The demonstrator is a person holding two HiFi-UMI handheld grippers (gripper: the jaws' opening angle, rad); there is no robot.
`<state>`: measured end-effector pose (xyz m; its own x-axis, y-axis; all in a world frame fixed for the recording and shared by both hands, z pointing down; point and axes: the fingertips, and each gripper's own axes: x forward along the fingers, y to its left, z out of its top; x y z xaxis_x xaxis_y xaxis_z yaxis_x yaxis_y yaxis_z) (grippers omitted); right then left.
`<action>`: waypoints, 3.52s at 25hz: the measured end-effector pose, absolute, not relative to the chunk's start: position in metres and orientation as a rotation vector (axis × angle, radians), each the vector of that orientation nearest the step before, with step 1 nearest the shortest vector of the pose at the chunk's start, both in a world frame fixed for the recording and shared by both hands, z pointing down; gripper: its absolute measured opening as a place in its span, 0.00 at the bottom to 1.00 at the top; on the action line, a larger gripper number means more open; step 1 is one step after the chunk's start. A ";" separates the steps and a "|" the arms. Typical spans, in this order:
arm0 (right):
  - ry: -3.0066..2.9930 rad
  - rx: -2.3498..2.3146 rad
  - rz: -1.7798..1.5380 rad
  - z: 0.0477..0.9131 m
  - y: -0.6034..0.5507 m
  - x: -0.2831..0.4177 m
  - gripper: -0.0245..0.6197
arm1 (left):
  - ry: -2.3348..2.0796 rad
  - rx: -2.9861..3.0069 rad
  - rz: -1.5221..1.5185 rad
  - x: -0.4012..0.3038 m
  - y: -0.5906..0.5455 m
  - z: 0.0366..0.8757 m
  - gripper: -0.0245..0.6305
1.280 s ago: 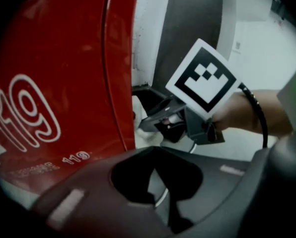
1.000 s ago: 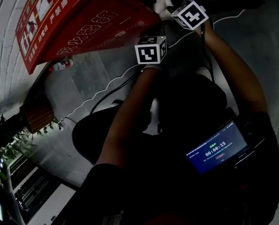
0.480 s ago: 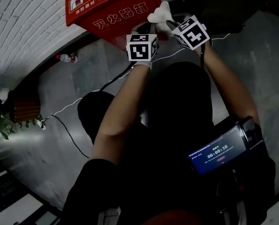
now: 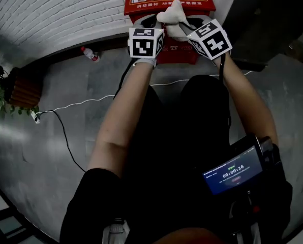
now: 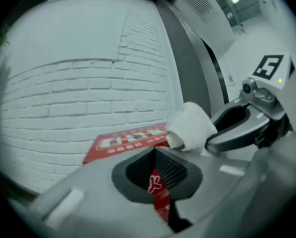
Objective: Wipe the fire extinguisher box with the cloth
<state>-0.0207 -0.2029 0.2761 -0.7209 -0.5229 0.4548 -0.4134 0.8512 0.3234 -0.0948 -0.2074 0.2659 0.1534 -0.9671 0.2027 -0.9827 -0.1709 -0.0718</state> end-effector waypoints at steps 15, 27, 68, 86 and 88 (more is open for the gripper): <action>-2.816 0.536 -0.141 0.191 -0.124 -0.249 0.15 | -2.388 2.076 0.371 -0.329 -0.114 0.211 0.04; -2.891 0.738 0.593 0.287 -0.151 -0.334 0.15 | -2.301 2.086 0.327 -0.399 -0.138 0.272 0.04; -2.654 1.980 1.890 0.407 -0.321 -0.259 0.15 | -1.740 2.483 0.115 -0.380 -0.266 0.338 0.04; -2.380 2.086 1.960 0.484 -0.301 -0.247 0.15 | -1.632 2.427 0.370 -0.371 -0.262 0.413 0.04; -2.320 2.098 1.968 0.505 -0.297 -0.245 0.15 | -1.615 2.417 0.397 -0.371 -0.261 0.424 0.04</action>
<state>-0.2453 -0.2971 0.5047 -0.2543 -0.9395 0.2296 -0.3798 -0.1213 -0.9171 -0.3711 -0.2609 0.4242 0.3643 -0.8693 0.3340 -0.9252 -0.3789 0.0229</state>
